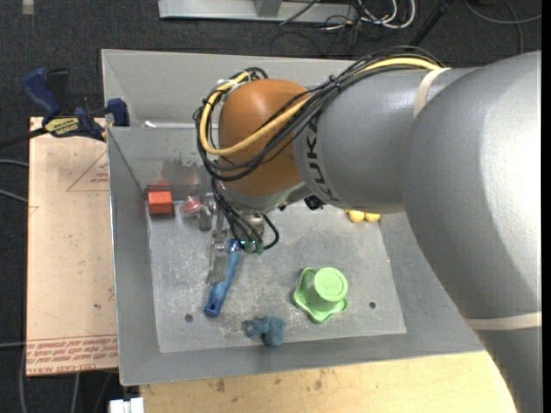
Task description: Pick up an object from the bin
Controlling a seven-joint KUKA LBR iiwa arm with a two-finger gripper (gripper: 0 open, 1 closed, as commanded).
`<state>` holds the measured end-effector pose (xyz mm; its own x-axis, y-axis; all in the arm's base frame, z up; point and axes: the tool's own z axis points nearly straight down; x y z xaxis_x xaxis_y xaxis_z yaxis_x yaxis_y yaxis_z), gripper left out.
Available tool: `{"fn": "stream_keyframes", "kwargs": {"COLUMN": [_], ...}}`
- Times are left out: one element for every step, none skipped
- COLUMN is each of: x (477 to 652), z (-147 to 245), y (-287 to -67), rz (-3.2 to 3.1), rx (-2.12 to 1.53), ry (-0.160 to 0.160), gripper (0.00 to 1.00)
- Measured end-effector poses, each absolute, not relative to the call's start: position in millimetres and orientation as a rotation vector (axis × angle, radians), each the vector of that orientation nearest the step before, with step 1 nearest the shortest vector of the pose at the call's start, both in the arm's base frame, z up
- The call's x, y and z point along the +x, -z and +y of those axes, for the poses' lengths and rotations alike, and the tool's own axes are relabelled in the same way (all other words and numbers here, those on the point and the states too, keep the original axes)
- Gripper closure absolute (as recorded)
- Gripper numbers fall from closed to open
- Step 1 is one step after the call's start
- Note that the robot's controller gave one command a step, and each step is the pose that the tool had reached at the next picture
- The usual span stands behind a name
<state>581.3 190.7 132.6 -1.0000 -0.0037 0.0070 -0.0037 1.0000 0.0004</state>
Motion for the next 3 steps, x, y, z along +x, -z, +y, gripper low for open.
{"fn": "stream_keyframes", "kwargs": {"x": [552.4, 553.7, 547.0], "z": [158.1, 159.2, 169.5], "y": [-68.4, -70.3, -238.2], "rz": [-3.123, -3.127, -3.141], "rx": [0.303, 0.304, 0.253], "ry": [-0.001, 0.003, 0.005], "gripper": [0.0, 1.0, 1.0]}}
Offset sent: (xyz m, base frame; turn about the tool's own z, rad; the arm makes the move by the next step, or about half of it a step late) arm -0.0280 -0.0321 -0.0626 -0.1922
